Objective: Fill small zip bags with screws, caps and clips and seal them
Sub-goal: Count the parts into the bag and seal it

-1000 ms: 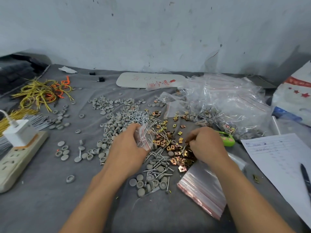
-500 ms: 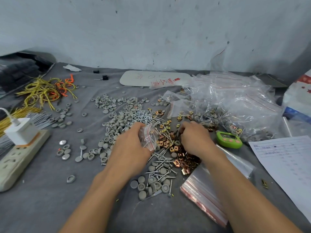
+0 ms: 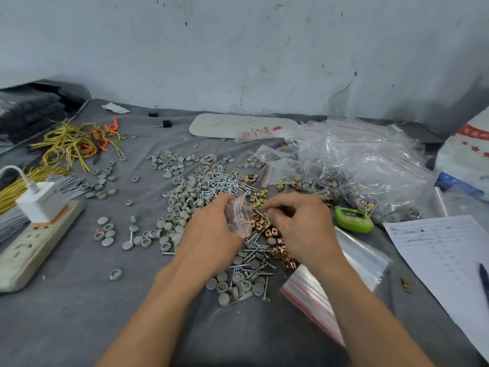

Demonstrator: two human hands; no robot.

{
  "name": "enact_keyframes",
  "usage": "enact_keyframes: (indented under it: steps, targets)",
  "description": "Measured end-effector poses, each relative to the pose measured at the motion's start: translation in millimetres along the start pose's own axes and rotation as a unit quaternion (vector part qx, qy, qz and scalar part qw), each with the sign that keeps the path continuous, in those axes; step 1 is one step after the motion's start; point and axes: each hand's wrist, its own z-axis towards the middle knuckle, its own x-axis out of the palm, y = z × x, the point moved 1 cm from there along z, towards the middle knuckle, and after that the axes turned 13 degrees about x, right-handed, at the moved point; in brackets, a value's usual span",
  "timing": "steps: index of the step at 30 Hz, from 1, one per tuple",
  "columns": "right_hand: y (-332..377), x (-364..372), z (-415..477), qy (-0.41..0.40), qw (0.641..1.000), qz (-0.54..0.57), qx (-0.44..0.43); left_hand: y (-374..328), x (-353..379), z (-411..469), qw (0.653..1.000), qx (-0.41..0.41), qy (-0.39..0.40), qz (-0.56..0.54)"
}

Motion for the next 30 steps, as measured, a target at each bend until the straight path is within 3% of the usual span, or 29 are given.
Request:
enact_keyframes:
  steps: [4, 7, 10, 14, 20, 26, 30]
  targets:
    - [8.2, 14.9, -9.7, 0.018, 0.990, 0.133, 0.031, -13.1, 5.3, -2.1, 1.000, 0.021, 0.022, 0.003]
    - [11.6, 23.4, -7.4, 0.055, 0.963, 0.247, 0.089, -17.2, 6.4, -4.7, 0.999, 0.031, 0.011, -0.030]
    - [10.5, 26.8, -8.1, 0.078, 0.955, 0.265, 0.113, -16.1, 5.2, -5.5, 0.998, 0.029, 0.005, -0.056]
    - [12.8, 21.5, -6.3, 0.092, 0.973, 0.197, 0.080, -13.9, 0.2, -5.8, 0.996, 0.018, -0.017, -0.091]
    - [-6.8, -21.4, 3.3, -0.031, 0.982, 0.157, 0.097, -18.5, -7.8, -8.1, 0.992, 0.034, -0.047, -0.110]
    - [-23.1, -72.0, -2.4, -0.112, 0.987, -0.065, 0.091, -40.0, -6.3, -9.4, 0.988, 0.046, -0.095, -0.112]
    - [-43.8, -117.4, -16.5, -0.095, 0.952, -0.240, 0.165, -53.1, 4.0, -14.2, 0.992, 0.085, -0.062, -0.072]
